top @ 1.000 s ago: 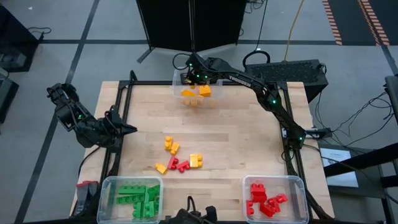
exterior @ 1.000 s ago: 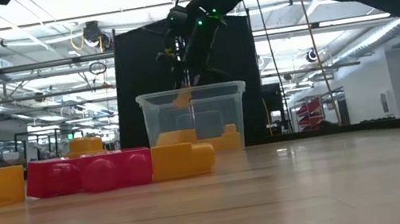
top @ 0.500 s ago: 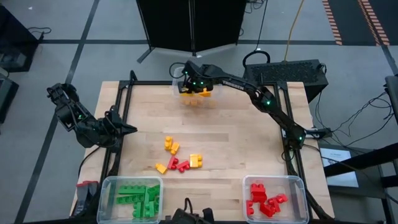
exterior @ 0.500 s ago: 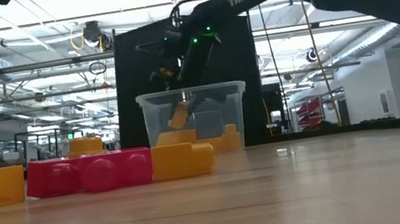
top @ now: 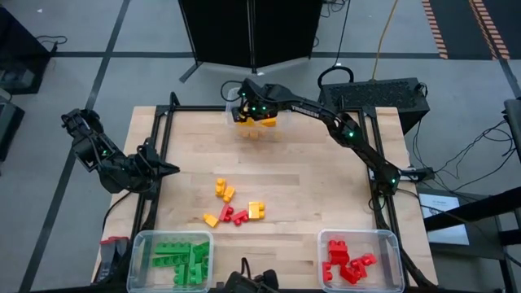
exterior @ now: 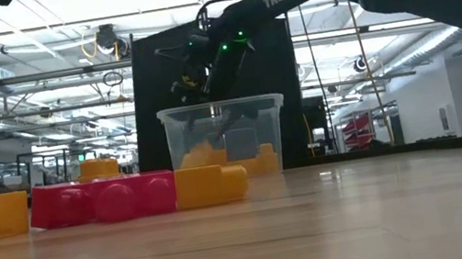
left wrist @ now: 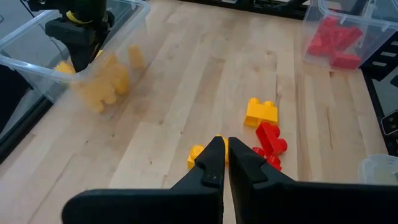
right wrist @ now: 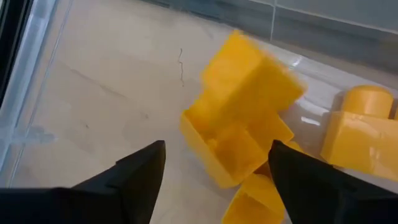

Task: Sort blocks
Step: Put the yellow game piece into the top transparent bin

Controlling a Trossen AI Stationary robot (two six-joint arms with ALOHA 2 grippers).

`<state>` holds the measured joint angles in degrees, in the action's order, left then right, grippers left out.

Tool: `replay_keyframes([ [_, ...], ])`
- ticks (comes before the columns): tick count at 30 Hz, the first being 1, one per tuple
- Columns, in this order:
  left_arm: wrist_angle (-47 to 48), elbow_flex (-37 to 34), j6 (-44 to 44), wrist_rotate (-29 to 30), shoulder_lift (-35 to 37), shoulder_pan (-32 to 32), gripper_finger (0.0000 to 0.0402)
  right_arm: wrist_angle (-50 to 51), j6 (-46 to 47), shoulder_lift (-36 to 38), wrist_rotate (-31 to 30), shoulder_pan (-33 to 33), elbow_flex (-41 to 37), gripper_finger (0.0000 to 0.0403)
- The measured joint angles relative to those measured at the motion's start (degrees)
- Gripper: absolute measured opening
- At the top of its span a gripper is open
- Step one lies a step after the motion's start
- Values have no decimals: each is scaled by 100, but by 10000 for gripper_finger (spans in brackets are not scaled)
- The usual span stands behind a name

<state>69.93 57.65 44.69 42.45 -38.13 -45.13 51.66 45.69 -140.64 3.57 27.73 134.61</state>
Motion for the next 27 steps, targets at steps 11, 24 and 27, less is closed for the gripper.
replay_keyframes([
  [11, 1, 0, -4, -26, 2, 1, 3, -179, -541, 528, 131, 48, 37, 261],
  [24, 4, 0, -7, -25, 2, -1, 3, -884, -3596, 1964, 1460, -915, 48, 260],
  [27, 4, 0, -7, -25, 2, -1, 3, -811, -4795, 1954, 1281, -1546, 48, 260],
])
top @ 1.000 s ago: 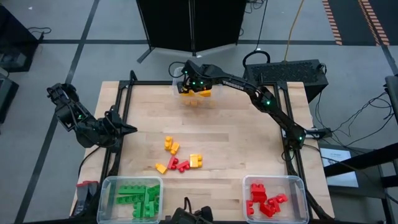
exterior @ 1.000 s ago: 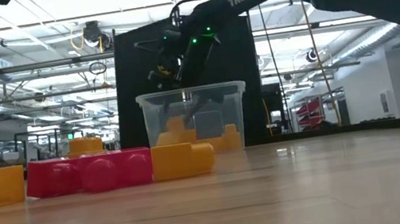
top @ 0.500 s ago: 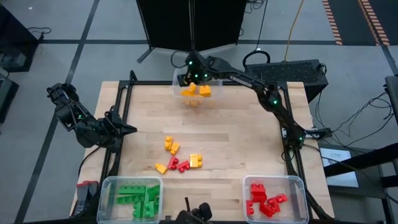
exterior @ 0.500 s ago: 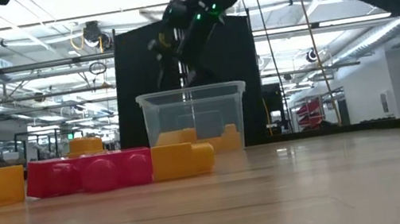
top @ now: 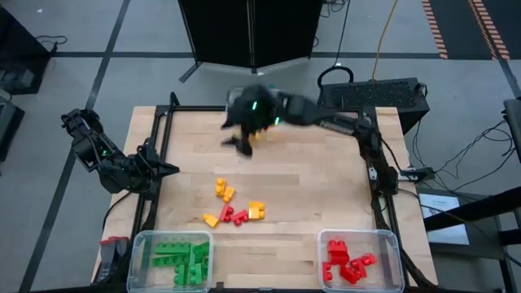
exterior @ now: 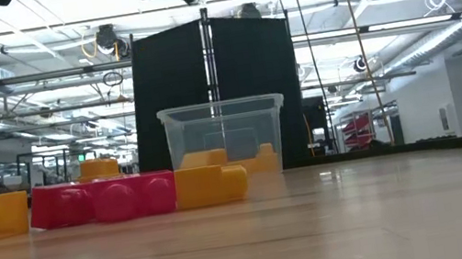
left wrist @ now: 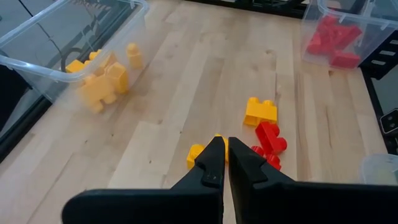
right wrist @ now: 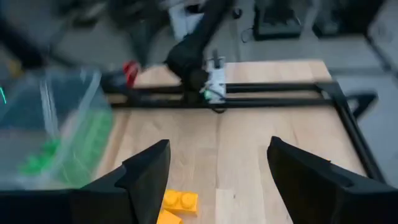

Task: Sort blocks
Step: Put the yellow game piece into the top transparent bin

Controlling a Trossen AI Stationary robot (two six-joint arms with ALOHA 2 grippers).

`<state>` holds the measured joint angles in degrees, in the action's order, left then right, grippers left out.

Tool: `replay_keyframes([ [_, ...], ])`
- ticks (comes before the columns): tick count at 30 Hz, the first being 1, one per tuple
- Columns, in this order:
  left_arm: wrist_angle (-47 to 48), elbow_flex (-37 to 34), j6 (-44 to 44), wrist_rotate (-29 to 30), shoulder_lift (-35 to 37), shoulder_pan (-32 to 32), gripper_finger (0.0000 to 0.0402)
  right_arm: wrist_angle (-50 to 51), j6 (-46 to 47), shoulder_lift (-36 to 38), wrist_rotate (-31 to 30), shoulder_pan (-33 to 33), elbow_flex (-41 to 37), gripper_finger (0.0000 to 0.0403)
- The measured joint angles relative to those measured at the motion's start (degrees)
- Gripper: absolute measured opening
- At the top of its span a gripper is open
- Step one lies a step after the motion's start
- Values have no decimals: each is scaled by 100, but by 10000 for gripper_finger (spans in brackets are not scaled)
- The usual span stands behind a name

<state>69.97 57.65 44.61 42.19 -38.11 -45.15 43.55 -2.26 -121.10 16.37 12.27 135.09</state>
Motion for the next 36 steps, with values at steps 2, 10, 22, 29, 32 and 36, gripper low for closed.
replay_keyframes([
  [2, -2, 0, 0, 2, -1, 2, 3, -4, -639, -122, -413, -367, 0, 260],
  [10, -2, 0, 7, -22, -2, 0, 3, -59, -1944, -923, -1217, -839, -13, 260],
  [22, 0, 0, 147, -157, 1, 0, 3, -135, -3209, -1685, -1045, -937, -4, 260],
  [29, -2, 0, 162, -160, -2, 2, 3, -248, -3927, -1944, -1051, -955, -4, 260],
  [32, -2, 0, 163, -157, 1, 1, 3, -247, -4236, -2064, -1057, -950, -7, 260],
  [36, -2, 0, 165, -157, 1, 1, 3, -336, -4555, -2187, -1061, -963, -15, 260],
])
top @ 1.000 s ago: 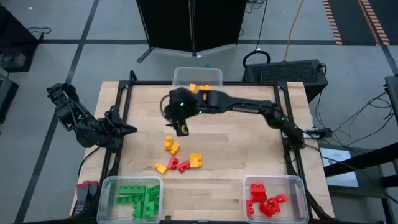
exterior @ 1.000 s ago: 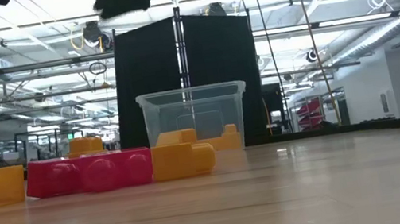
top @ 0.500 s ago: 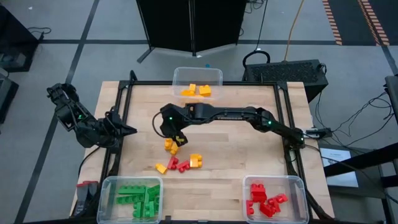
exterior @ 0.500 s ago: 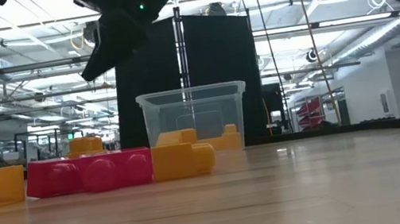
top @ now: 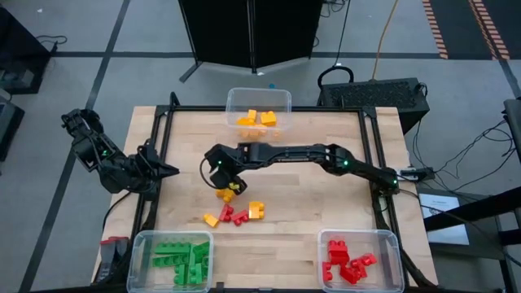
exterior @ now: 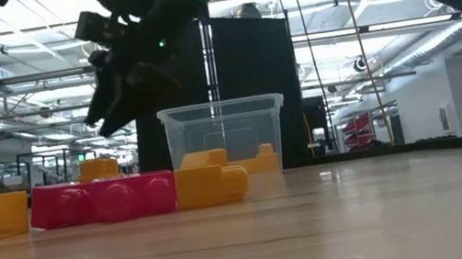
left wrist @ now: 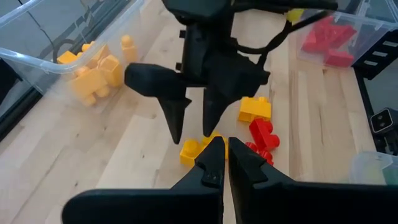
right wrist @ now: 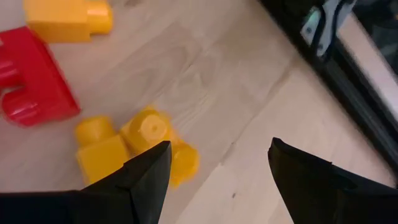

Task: Sort blocks
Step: Put the yellow game piece into the top transparent bin

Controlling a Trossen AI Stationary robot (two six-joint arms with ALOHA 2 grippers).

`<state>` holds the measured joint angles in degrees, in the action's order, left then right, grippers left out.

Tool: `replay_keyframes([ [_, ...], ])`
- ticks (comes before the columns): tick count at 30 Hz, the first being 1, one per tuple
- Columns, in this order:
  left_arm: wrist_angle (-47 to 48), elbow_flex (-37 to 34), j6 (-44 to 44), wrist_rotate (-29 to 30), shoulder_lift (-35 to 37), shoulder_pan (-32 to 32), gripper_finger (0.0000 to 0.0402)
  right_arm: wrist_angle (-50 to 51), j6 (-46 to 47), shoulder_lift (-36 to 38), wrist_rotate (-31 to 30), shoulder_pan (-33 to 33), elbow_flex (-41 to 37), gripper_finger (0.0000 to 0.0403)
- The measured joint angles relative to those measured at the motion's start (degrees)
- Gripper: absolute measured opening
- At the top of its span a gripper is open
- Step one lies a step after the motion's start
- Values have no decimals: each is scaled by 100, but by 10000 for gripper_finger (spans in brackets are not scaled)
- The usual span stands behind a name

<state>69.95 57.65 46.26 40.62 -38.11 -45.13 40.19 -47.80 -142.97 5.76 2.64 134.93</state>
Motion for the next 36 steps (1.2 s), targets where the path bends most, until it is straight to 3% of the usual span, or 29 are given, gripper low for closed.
replay_keyframes([
  [23, 1, 0, -2, 2, -2, 1, 3, -59, -1017, -239, 188, -67, 7, 260],
  [36, 2, 0, -2, 2, 0, 1, 3, -188, -1150, -601, -136, -99, 11, 244],
])
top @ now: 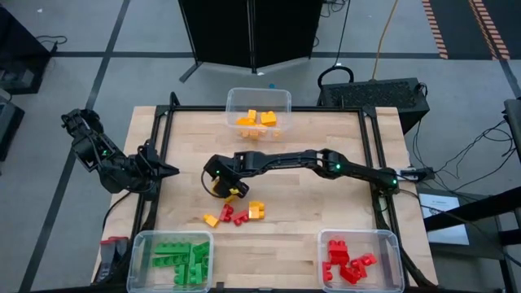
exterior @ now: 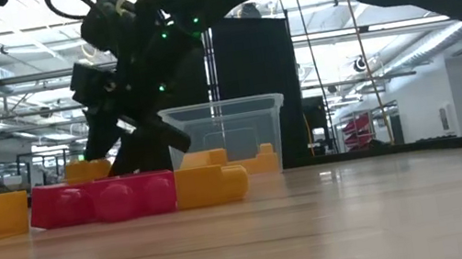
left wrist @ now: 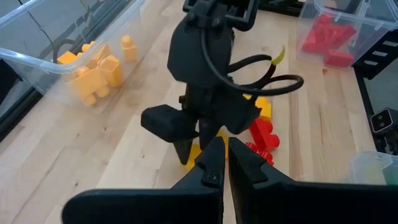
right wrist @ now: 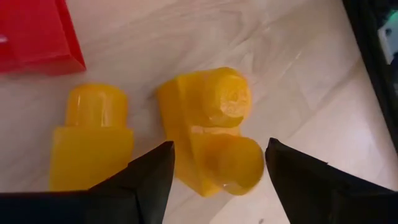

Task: Sort blocks
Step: Put the yellow game piece into the top transparent bin

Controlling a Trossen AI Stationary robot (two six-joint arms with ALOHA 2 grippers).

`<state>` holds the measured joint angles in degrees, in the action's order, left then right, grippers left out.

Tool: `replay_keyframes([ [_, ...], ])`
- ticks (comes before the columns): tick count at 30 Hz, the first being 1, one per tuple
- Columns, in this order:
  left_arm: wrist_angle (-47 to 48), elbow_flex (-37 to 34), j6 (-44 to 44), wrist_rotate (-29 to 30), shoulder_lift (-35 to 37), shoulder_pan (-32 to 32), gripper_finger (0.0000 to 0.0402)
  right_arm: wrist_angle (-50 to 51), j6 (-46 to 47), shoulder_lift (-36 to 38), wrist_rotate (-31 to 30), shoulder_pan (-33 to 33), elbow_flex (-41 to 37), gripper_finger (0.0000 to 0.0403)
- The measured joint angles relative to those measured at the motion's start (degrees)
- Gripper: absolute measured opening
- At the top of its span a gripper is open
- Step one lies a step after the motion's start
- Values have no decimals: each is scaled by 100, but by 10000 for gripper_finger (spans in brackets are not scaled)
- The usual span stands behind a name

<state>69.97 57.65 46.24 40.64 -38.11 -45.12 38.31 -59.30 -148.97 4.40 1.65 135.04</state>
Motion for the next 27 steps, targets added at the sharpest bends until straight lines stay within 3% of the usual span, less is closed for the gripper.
replay_keyframes([
  [9, -2, 0, 2, 2, -2, -2, 3, 28, -5, -8, 165, -4, -2, 188],
  [16, -2, 0, 2, 2, -2, -1, 3, 296, 8, 13, 159, -4, 2, 110],
  [27, -4, 0, 6, 2, 0, -1, 3, 539, 816, 65, -608, -23, 4, 109],
])
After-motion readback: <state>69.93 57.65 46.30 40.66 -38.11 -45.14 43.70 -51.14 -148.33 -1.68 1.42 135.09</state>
